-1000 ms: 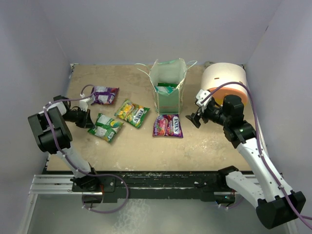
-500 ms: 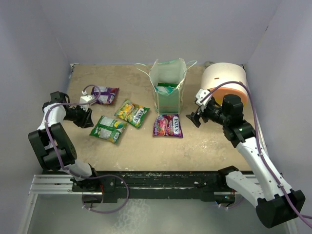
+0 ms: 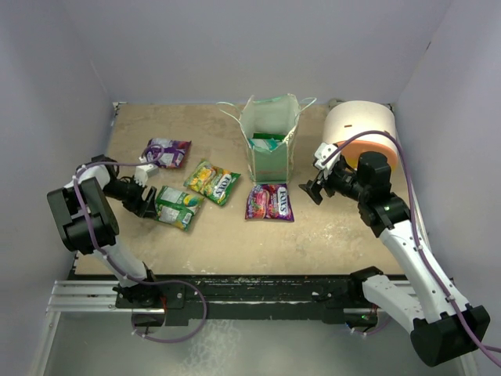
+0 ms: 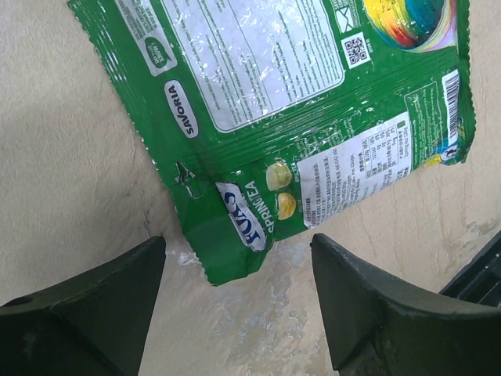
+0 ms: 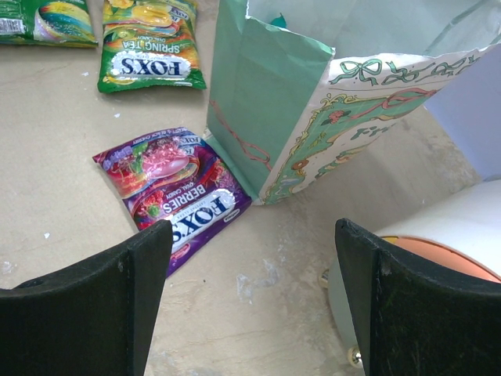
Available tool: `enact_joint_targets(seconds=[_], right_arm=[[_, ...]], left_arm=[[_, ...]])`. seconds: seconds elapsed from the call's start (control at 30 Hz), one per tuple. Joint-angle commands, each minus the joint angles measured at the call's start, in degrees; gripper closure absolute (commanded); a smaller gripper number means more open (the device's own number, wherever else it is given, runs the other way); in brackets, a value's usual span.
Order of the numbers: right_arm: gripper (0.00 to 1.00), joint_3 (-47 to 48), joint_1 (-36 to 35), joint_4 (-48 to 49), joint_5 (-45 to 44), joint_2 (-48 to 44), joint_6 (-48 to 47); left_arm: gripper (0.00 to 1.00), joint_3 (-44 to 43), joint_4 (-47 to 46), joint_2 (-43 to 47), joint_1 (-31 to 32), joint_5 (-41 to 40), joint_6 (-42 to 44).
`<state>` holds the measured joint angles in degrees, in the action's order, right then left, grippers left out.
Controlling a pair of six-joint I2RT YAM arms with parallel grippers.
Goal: Place the snacks into the paper bag
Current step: Pick up the snack from the center of the board.
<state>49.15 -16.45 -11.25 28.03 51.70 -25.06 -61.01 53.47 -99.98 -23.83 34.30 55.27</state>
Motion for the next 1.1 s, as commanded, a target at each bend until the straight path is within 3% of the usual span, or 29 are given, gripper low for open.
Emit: enact_joint_targets(seconds=[0.0, 0.63, 1.07], right_arm=[[0.14, -0.5, 0.3, 2.7, 0.0, -0.8, -0.5], [0.13, -0.5, 0.3, 2.7, 0.0, -0.5, -0.7], [0.14, -0.6, 0.7, 2.9, 0.3, -0.9, -0.7]], left_arm=[[0.22, -0.6, 0.0, -1.6, 1.6, 1.6, 2.0], [0.52, 8.3, -6.9, 5.0, 5.4, -2.6, -0.2], [0.88, 9.2, -4.9, 19.5, 8.4, 5.7, -2.7]])
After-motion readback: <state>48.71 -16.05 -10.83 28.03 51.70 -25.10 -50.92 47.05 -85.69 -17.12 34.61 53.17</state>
